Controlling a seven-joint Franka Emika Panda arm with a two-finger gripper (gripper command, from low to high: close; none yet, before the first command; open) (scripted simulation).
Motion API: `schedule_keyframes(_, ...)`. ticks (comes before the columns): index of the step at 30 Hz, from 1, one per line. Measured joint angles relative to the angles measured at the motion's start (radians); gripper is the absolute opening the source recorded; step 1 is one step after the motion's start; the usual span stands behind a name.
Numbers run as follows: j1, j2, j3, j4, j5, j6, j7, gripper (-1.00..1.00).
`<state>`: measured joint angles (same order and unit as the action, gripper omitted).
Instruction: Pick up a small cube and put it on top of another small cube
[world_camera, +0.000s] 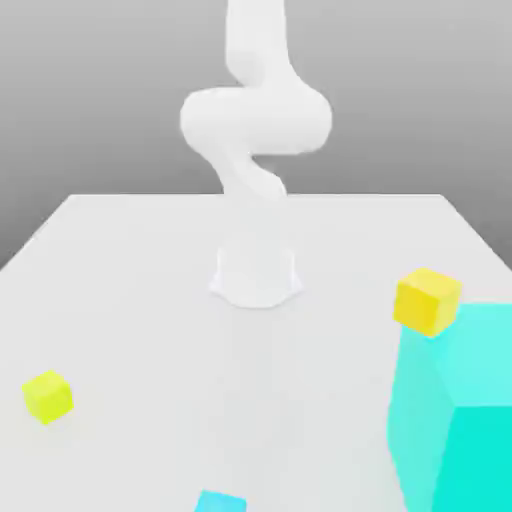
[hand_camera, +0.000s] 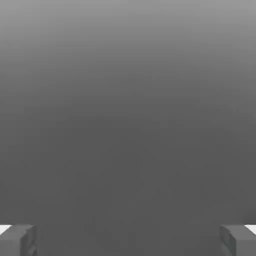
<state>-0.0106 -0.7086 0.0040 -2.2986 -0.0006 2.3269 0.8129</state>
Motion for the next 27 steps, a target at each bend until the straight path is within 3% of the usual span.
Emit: schedule_keyframes(27, -0.06, 0.985, -0.005, 0.015, -0.005, 0.29, 0.14, 0.0)
